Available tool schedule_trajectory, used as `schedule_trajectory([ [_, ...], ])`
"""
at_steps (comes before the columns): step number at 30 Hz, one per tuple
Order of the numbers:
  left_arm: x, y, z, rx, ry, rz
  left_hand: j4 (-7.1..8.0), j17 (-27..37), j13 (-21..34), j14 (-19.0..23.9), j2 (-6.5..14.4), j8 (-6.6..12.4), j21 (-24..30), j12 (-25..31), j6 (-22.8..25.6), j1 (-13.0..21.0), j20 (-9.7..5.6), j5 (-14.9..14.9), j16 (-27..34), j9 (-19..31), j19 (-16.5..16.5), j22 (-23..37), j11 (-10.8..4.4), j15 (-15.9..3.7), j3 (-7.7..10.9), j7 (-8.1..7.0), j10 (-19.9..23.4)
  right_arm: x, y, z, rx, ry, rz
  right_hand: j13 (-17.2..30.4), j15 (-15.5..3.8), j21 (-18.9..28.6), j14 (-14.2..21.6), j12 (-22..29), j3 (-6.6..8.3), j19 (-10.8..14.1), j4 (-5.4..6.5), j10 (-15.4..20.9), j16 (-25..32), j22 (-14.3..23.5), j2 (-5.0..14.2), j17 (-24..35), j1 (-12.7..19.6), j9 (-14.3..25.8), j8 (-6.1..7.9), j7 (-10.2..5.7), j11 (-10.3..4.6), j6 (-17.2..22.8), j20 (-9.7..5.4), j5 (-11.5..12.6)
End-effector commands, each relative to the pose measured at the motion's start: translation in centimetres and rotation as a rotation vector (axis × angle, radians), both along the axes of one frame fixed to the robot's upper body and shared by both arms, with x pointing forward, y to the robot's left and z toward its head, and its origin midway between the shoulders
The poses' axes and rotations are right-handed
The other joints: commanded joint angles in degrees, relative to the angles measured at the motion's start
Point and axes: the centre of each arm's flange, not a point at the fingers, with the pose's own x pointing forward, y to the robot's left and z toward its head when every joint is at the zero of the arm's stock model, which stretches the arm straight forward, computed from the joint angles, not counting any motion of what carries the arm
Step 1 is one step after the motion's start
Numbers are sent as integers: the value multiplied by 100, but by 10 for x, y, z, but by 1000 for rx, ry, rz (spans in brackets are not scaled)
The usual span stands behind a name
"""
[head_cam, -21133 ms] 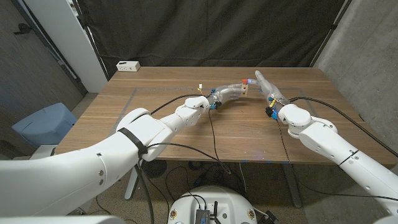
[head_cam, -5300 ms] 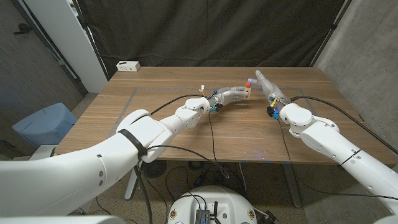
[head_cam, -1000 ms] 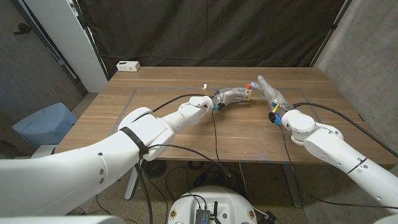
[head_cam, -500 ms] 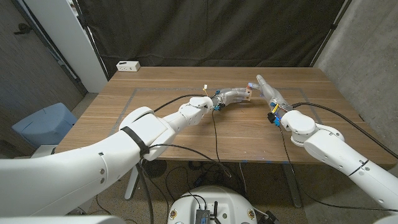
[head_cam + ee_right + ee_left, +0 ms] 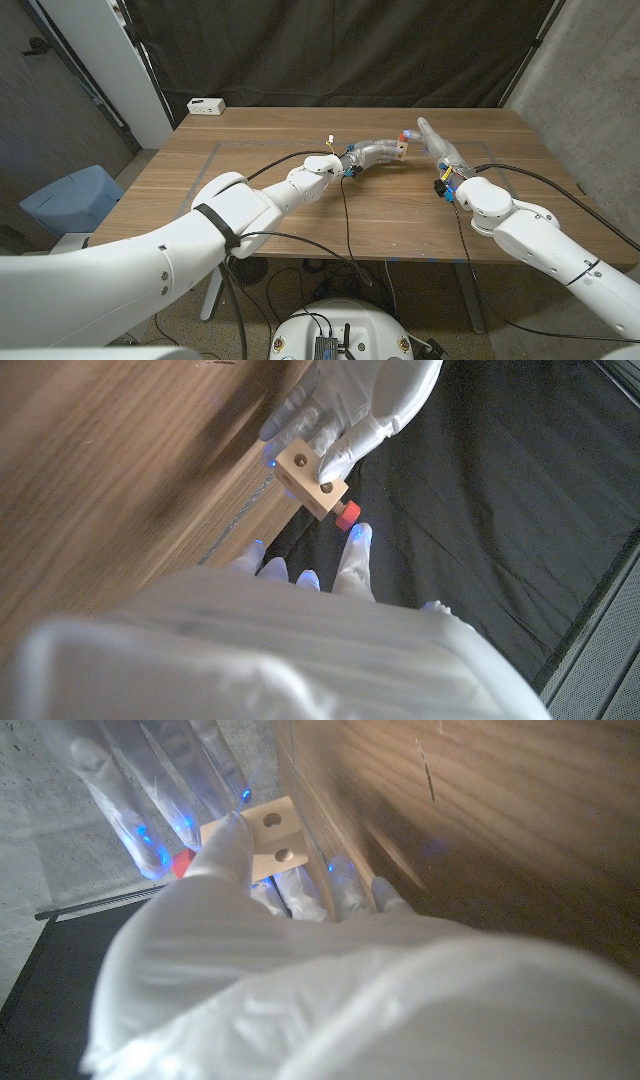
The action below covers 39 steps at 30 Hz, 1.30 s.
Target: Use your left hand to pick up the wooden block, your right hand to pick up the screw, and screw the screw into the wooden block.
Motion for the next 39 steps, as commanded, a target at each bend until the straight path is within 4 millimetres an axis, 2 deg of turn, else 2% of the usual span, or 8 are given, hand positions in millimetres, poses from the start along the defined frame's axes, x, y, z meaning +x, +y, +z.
schedule_trajectory([
  [1,-2,3,-4,-5,-12,-21,30,20,19,53,48,52,39,38,268,13,-18,46,26,25,41,28,-24,-320,13,194,59,-2,-12,2,10,-5,-39,1,21,27,-765,35,42,18,14,-236,54,-2,150,-9,-26,5,3,-13,49,57,-17,56],
  [16,-2,6,-5,-5,-16,-28,28,22,19,52,49,45,39,36,251,21,-20,45,28,25,42,28,-24,-319,10,184,55,8,-15,1,18,12,-33,2,31,23,-770,20,36,17,11,-261,47,-2,124,-8,-30,4,-57,-2,49,-92,-6,51],
  [23,-1,7,-5,-5,-16,-27,31,24,19,52,51,46,38,36,255,18,-15,44,29,25,39,28,-24,-317,9,197,55,14,-12,0,24,18,-14,2,48,6,-837,-10,22,-30,13,-344,21,-2,94,-4,-46,1,-110,-86,29,-291,7,45],
  [39,1,7,-4,-1,-4,-8,36,23,19,54,50,48,38,35,259,10,-19,42,29,25,41,28,-23,-306,6,196,54,24,-3,0,25,22,24,1,21,-15,-919,-49,-11,-111,43,-507,3,1,69,10,-107,-3,-87,-73,-23,-358,24,34],
])
